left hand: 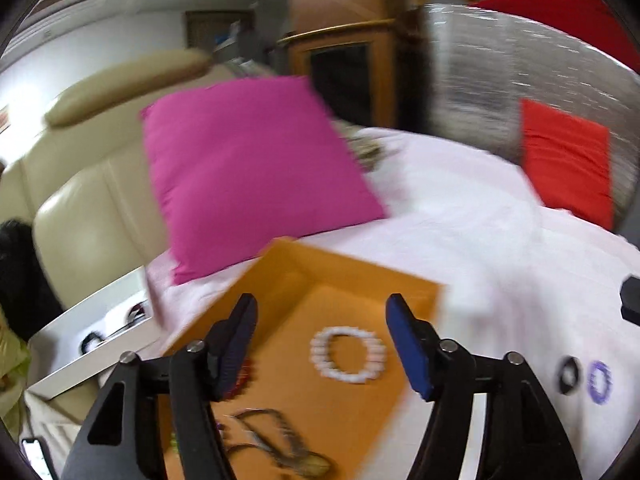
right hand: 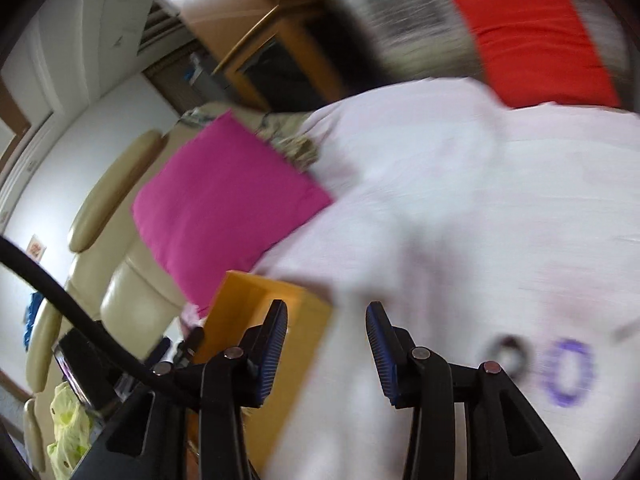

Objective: Organize jewelry
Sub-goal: 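Move both tools back over the purple bracelet and black hair tie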

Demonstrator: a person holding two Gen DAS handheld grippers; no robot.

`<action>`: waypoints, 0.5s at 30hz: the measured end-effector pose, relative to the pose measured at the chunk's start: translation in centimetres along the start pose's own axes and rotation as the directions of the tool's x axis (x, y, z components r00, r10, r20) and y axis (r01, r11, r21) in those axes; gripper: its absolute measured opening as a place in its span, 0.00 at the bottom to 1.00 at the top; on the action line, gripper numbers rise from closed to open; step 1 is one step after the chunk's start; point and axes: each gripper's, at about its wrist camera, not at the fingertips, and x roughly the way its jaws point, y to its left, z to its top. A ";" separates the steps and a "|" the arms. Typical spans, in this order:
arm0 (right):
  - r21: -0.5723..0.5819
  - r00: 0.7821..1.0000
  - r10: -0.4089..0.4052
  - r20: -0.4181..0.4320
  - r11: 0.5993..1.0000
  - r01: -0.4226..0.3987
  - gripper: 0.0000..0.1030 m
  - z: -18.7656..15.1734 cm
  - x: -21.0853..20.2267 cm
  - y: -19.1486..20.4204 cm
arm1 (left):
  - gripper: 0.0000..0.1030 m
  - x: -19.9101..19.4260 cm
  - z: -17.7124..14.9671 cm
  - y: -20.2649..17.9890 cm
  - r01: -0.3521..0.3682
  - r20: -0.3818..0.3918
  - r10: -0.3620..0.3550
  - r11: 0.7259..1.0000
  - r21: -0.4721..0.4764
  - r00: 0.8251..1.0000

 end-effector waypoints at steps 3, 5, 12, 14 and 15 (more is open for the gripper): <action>0.026 0.998 -0.060 0.020 0.998 0.059 0.43 -1.1 -4.7 -4.0 | 0.70 -1.5 -0.5 -3.3 0.061 0.010 -0.061 0.997 0.050 0.998; 0.069 0.994 -0.098 0.050 0.993 0.094 0.43 -2.4 -8.1 -7.1 | 0.74 -2.3 -1.0 -5.4 0.111 0.012 -0.112 0.990 0.087 0.994; 0.234 0.987 -0.117 0.108 0.968 0.089 0.43 -6.7 -13.5 -14.5 | 0.74 -2.9 -3.4 -10.8 0.208 -0.052 -0.203 0.968 0.142 0.978; 0.263 0.987 -0.103 0.122 0.962 0.068 0.43 -7.7 -13.6 -15.9 | 0.74 -3.0 -3.8 -12.1 0.211 -0.046 -0.206 0.963 0.169 0.978; 0.270 0.988 -0.104 0.119 0.960 0.069 0.43 -8.1 -13.6 -16.4 | 0.74 -3.0 -4.0 -12.8 0.216 -0.048 -0.211 0.959 0.183 0.976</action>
